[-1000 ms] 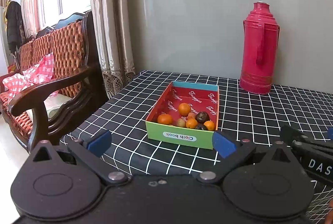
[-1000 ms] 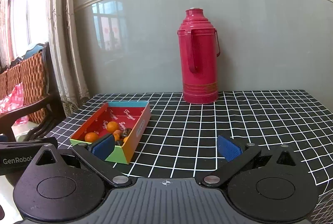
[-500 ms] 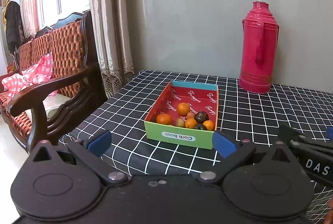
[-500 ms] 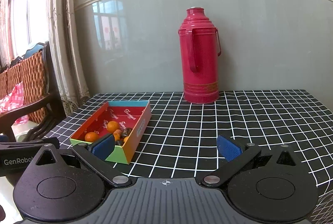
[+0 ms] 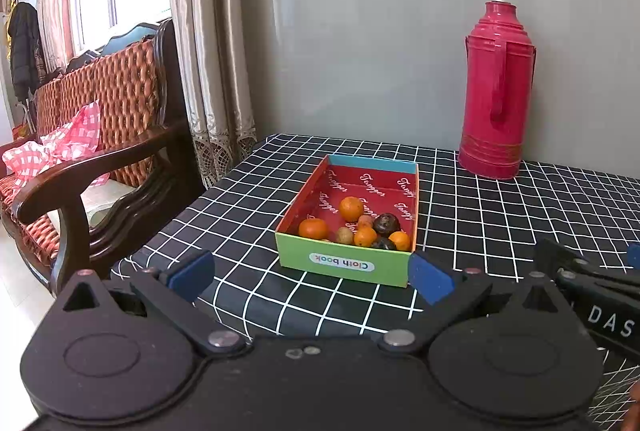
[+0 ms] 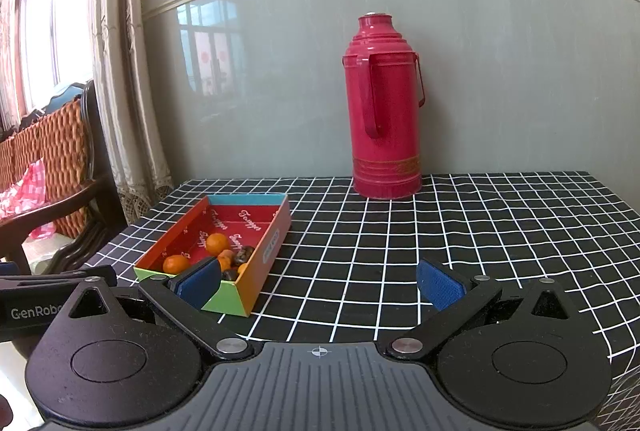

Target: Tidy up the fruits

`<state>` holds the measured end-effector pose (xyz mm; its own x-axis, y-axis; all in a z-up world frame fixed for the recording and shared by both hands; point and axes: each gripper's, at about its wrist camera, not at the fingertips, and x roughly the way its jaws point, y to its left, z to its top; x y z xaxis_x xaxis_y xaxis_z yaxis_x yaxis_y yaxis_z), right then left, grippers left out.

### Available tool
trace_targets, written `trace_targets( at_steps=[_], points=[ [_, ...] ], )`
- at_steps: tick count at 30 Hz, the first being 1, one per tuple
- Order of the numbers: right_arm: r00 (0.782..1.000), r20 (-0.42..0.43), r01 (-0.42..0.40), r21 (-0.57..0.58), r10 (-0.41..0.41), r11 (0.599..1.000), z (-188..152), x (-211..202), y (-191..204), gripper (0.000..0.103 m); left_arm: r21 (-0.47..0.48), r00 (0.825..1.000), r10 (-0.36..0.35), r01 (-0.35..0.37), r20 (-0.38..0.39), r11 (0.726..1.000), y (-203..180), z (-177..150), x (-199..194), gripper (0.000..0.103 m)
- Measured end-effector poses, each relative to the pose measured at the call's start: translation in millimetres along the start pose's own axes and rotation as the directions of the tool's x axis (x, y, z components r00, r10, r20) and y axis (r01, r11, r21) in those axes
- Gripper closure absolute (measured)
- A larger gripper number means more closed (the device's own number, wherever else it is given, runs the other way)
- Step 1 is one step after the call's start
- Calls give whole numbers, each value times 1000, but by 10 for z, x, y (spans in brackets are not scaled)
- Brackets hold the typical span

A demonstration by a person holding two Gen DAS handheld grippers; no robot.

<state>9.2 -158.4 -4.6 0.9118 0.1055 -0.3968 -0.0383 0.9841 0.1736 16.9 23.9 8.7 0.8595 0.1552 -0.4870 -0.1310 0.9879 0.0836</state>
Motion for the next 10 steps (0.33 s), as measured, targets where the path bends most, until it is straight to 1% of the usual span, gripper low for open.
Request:
trace_targets(
  at_steps=[5, 8, 10],
  points=[
    [1000, 5, 4, 8, -4, 1000, 1, 11, -15, 0, 8, 999, -18, 18, 28, 1000, -12, -31, 3, 7],
    [1000, 4, 10, 4, -10, 1000, 3, 16, -8, 0, 13, 999, -25, 25, 25, 1000, -37, -25, 30, 8],
    [1000, 4, 12, 1, -12, 1000, 4, 27, -5, 0, 20, 999, -19, 18, 26, 1000, -55, -22, 45, 7]
  ],
)
